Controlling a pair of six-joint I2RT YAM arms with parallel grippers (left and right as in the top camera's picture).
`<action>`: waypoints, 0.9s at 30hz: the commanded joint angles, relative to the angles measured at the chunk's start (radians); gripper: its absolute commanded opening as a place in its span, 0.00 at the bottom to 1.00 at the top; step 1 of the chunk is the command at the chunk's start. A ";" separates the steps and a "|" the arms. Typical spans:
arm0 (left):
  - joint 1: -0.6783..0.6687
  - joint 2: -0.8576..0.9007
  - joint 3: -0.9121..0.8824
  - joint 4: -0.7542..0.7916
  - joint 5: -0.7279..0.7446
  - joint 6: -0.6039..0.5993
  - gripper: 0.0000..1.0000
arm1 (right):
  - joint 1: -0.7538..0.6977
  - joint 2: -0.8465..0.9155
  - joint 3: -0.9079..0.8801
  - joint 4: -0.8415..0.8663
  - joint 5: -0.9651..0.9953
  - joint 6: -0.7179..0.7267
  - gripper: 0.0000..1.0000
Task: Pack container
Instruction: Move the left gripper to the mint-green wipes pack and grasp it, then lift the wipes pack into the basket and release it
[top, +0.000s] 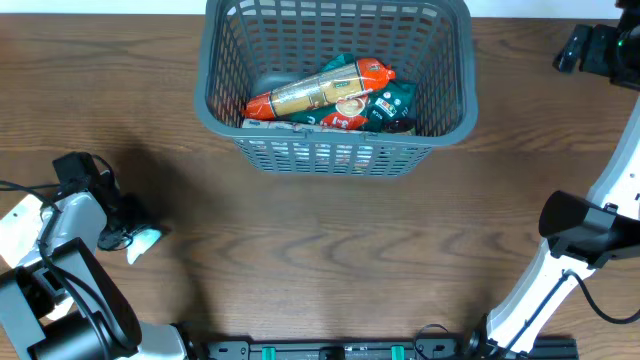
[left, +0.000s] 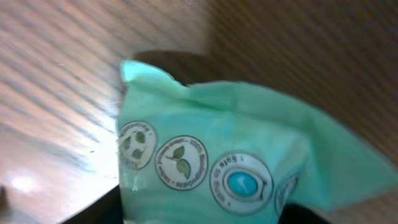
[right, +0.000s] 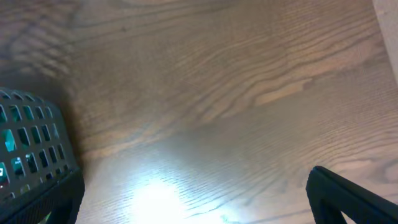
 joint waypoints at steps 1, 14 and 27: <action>0.003 -0.006 -0.009 -0.014 0.057 0.007 0.43 | 0.010 0.010 -0.001 -0.008 -0.005 0.003 0.99; -0.067 -0.249 0.359 -0.214 0.076 0.005 0.06 | 0.011 0.010 -0.001 -0.008 -0.004 0.003 0.99; -0.375 -0.197 1.005 -0.306 0.072 0.131 0.05 | 0.013 0.010 -0.001 -0.002 -0.004 0.003 0.99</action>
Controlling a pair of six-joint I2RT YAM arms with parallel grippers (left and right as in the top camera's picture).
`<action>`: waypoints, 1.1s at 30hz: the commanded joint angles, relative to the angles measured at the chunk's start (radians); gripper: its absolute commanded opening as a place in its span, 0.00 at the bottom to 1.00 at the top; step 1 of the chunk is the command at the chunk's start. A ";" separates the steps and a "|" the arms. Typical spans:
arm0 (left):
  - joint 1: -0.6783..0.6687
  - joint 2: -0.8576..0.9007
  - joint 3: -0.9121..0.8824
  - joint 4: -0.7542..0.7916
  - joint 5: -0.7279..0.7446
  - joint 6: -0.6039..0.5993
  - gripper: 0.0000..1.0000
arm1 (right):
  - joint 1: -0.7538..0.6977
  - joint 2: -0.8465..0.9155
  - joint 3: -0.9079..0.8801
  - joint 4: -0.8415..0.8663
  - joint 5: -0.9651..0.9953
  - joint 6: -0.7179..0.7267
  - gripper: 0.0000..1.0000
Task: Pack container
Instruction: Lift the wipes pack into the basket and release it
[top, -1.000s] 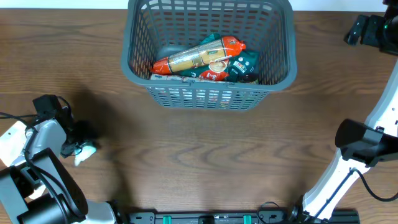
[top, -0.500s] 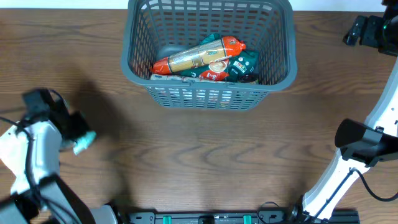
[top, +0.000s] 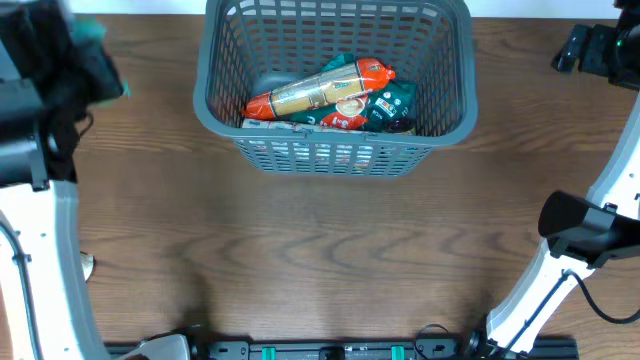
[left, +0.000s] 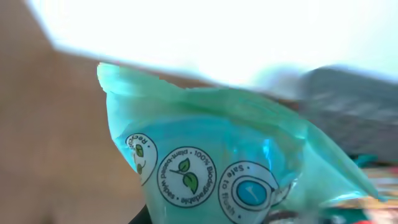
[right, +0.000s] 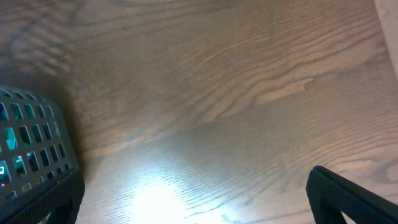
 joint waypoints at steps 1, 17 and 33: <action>-0.098 0.050 0.097 -0.001 0.014 0.123 0.05 | 0.010 0.010 -0.001 -0.004 -0.004 0.003 0.99; -0.520 0.391 0.124 0.361 0.040 0.716 0.06 | 0.025 0.010 -0.001 -0.007 -0.004 -0.005 0.99; -0.534 0.587 0.122 0.322 0.040 0.779 0.68 | 0.018 0.010 -0.001 -0.004 -0.004 -0.005 0.99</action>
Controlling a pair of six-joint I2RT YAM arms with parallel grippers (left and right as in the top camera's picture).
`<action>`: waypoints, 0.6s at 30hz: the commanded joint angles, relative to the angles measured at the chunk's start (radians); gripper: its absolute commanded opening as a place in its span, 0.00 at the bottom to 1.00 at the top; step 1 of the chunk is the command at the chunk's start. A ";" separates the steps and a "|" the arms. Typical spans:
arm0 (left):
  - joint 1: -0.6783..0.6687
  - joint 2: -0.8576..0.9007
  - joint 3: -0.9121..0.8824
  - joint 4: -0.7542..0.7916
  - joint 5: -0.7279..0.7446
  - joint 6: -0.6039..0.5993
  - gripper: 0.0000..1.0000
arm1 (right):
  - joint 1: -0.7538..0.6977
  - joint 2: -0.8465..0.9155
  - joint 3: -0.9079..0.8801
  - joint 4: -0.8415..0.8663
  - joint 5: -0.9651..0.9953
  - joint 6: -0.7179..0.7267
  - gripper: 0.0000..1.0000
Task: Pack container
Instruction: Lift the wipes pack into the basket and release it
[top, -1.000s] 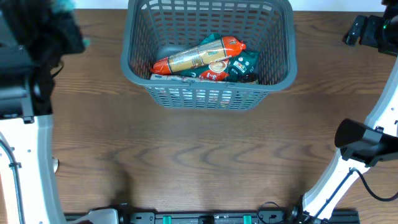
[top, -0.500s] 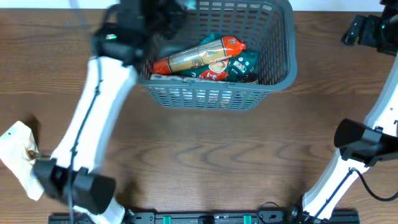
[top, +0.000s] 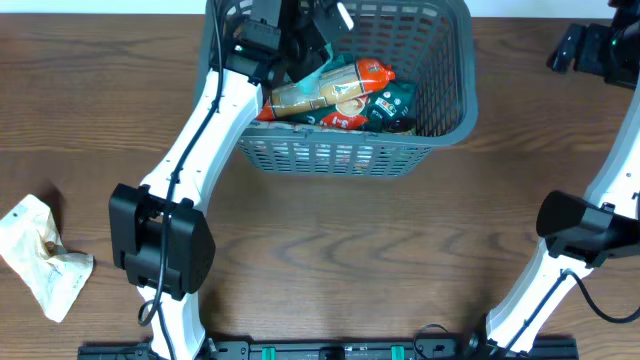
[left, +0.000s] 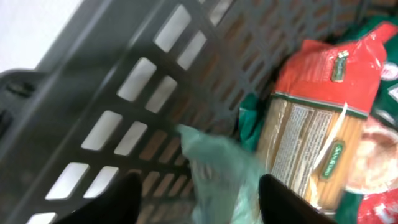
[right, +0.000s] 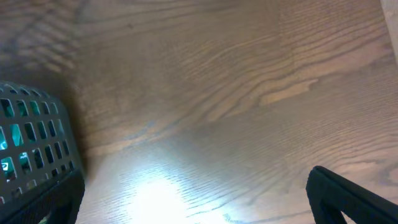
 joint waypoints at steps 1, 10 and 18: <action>0.003 -0.012 0.004 -0.010 0.002 0.006 0.77 | 0.003 0.010 -0.001 0.000 -0.003 -0.005 0.99; 0.005 -0.051 0.004 -0.013 0.002 -0.050 0.83 | 0.003 0.010 -0.001 -0.001 -0.003 -0.005 0.99; 0.021 -0.132 0.004 -0.014 -0.013 -0.051 0.85 | 0.003 0.010 -0.001 -0.001 -0.003 -0.005 0.99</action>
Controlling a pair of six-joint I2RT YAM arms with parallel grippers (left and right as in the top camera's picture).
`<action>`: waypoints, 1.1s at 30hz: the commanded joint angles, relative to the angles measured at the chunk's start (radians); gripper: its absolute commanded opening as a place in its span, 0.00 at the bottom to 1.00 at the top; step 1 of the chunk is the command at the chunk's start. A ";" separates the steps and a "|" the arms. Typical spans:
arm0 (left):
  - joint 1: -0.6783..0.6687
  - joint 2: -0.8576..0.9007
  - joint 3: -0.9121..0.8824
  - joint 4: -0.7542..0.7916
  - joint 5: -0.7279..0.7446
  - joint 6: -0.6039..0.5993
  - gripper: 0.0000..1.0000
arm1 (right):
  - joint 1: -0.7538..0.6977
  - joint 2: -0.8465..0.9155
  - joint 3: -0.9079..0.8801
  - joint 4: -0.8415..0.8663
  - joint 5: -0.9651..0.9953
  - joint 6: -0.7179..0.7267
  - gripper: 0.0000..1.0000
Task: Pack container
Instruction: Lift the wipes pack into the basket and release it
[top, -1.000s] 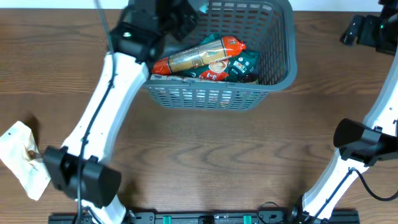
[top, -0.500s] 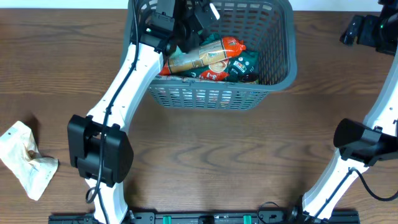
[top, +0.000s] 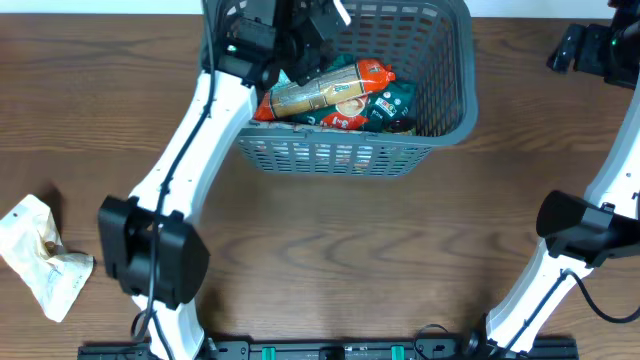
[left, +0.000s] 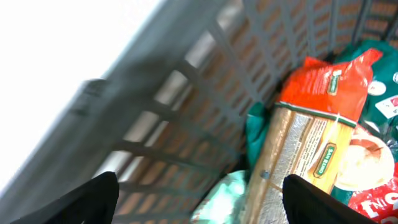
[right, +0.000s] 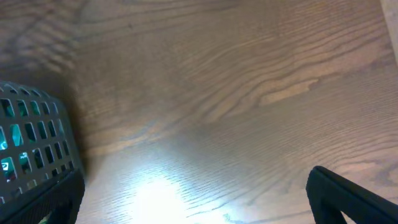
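Note:
The grey basket stands at the table's far middle. In it lie a red and tan pasta pack and a dark green pack. My left gripper reaches into the basket's left end and is open. In the left wrist view the left gripper shows wide jaws, with a mint green packet lying loose below them. The packet rests between the basket wall and the pasta pack. My right gripper hangs open over bare wood, holding nothing.
A crumpled white and brown paper bag lies at the table's left front. The right arm's base stands at the right edge, its gripper up at the far right corner. The basket's corner shows in the right wrist view.
My left gripper's jaws stand wider apart, and the mint packet now lies loose lower down against the basket wall. The right arm has not moved.
My left gripper was shut on the mint packet low at the table's left. Then it held the packet raised at the far left. Then it was inside the basket with the packet between its fingers. Now the packet lies in the basket, let go.

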 joint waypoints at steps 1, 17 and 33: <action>0.016 -0.075 0.003 0.002 -0.020 -0.015 0.85 | 0.003 0.010 -0.001 -0.003 -0.003 -0.005 0.99; 0.051 -0.261 0.003 -0.072 -0.144 -0.072 0.99 | 0.003 0.010 -0.001 -0.004 -0.003 -0.005 0.99; 0.475 -0.555 0.003 -0.394 -0.482 -0.558 0.98 | 0.004 0.010 -0.001 -0.004 -0.003 -0.005 0.99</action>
